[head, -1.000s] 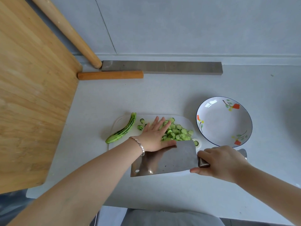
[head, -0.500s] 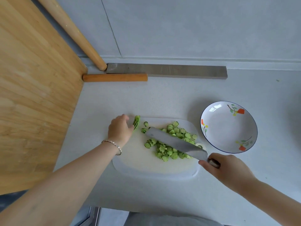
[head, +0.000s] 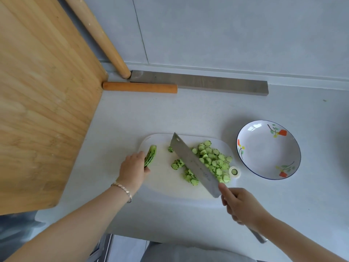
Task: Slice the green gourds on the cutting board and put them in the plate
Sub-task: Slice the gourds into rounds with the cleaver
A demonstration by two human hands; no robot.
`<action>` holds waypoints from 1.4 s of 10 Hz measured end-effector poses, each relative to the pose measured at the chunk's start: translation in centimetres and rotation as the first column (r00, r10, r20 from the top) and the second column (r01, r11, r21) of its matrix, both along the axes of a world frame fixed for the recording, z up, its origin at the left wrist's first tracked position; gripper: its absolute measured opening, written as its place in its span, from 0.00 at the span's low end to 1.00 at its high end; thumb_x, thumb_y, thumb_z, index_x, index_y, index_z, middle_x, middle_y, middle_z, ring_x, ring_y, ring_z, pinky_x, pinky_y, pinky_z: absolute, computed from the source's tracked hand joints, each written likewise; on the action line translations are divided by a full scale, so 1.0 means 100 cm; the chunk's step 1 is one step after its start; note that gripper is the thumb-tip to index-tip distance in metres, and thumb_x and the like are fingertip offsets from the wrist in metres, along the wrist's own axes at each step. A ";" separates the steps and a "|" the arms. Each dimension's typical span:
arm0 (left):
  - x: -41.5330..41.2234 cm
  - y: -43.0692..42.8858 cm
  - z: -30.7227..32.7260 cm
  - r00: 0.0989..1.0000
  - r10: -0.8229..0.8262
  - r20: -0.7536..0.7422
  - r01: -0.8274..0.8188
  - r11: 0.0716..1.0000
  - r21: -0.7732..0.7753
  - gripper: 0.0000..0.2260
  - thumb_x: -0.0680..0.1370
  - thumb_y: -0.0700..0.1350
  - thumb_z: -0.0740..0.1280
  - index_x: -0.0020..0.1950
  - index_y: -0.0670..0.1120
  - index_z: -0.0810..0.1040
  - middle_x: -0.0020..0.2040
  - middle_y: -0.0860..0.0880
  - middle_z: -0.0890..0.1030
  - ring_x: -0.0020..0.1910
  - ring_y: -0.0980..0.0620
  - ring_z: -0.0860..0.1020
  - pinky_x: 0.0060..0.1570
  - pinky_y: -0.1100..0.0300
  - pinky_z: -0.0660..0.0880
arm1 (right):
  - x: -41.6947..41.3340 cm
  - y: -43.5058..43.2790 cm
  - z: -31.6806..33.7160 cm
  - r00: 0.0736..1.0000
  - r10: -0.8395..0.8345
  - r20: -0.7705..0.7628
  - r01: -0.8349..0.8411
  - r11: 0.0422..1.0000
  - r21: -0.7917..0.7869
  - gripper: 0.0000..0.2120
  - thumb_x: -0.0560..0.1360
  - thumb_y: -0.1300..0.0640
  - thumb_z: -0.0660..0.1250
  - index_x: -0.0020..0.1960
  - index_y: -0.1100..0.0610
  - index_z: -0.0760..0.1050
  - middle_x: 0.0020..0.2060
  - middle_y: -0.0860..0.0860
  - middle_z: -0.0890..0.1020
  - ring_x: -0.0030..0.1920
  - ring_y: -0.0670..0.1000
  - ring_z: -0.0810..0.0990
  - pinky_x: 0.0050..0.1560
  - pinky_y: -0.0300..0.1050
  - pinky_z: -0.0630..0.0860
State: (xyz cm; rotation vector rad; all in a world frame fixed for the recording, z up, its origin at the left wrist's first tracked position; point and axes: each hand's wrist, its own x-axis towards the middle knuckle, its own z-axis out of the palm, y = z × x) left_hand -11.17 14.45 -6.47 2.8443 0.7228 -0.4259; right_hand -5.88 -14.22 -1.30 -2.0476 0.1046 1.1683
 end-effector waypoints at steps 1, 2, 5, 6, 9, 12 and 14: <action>-0.024 0.005 0.005 0.993 -0.022 0.115 0.025 0.999 -0.023 0.10 0.68 0.38 0.71 0.45 0.39 0.74 0.36 0.41 0.77 0.36 0.45 0.67 0.32 0.57 0.61 | -0.014 0.012 -0.010 0.992 0.124 -0.011 -0.125 0.992 -0.030 0.24 0.75 0.37 0.57 0.33 0.56 0.67 0.21 0.46 0.67 0.21 0.47 0.63 0.26 0.37 0.63; -0.039 0.007 0.005 0.989 -0.036 0.146 0.045 0.997 -0.055 0.11 0.66 0.37 0.73 0.44 0.39 0.73 0.34 0.42 0.75 0.32 0.42 0.71 0.27 0.58 0.62 | -0.025 0.019 -0.018 0.984 0.180 0.012 -0.179 0.982 -0.064 0.24 0.75 0.36 0.57 0.35 0.57 0.67 0.24 0.47 0.67 0.24 0.47 0.63 0.30 0.38 0.63; -0.038 -0.024 -0.003 0.998 -0.025 0.055 0.028 0.998 -0.049 0.16 0.75 0.43 0.67 0.62 0.45 0.70 0.54 0.44 0.73 0.51 0.42 0.74 0.39 0.53 0.71 | -0.014 0.014 -0.024 1.000 0.005 -0.020 -0.007 0.996 -0.093 0.25 0.76 0.37 0.56 0.34 0.57 0.68 0.21 0.48 0.67 0.19 0.46 0.64 0.25 0.37 0.63; -0.037 -0.036 -0.008 0.996 -0.080 -0.036 0.080 0.997 -0.019 0.16 0.79 0.47 0.60 0.67 0.48 0.65 0.57 0.46 0.72 0.54 0.45 0.72 0.45 0.55 0.69 | -0.019 0.016 -0.022 0.999 -0.015 -0.043 0.012 0.997 -0.071 0.25 0.76 0.37 0.55 0.35 0.58 0.67 0.21 0.48 0.66 0.19 0.46 0.63 0.24 0.37 0.62; -0.041 -0.038 -0.004 0.959 -0.045 0.279 0.089 0.985 -0.146 0.11 0.74 0.43 0.70 0.51 0.38 0.74 0.41 0.43 0.68 0.26 0.47 0.65 0.26 0.59 0.63 | -0.027 0.013 -0.008 0.994 -0.093 -0.064 0.092 0.996 -0.014 0.24 0.77 0.39 0.56 0.34 0.59 0.65 0.19 0.47 0.64 0.19 0.47 0.60 0.22 0.37 0.59; -0.034 -0.034 -0.017 0.782 -0.571 0.248 0.503 0.814 0.289 0.21 0.61 0.44 0.76 0.48 0.43 0.70 0.32 0.44 0.73 0.29 0.46 0.71 0.31 0.56 0.66 | -0.022 0.010 -0.002 0.997 -0.075 -0.033 0.074 0.997 -0.026 0.24 0.76 0.39 0.56 0.34 0.59 0.66 0.18 0.47 0.64 0.18 0.46 0.61 0.22 0.36 0.60; -0.040 -0.045 -0.039 0.765 -0.578 0.284 0.498 0.811 0.307 0.25 0.53 0.31 0.70 0.47 0.44 0.71 0.33 0.45 0.73 0.33 0.46 0.70 0.36 0.55 0.63 | -0.028 0.005 -0.004 1.000 -0.022 -0.002 0.022 0.999 -0.041 0.24 0.76 0.39 0.57 0.34 0.58 0.66 0.20 0.47 0.65 0.20 0.47 0.61 0.23 0.36 0.61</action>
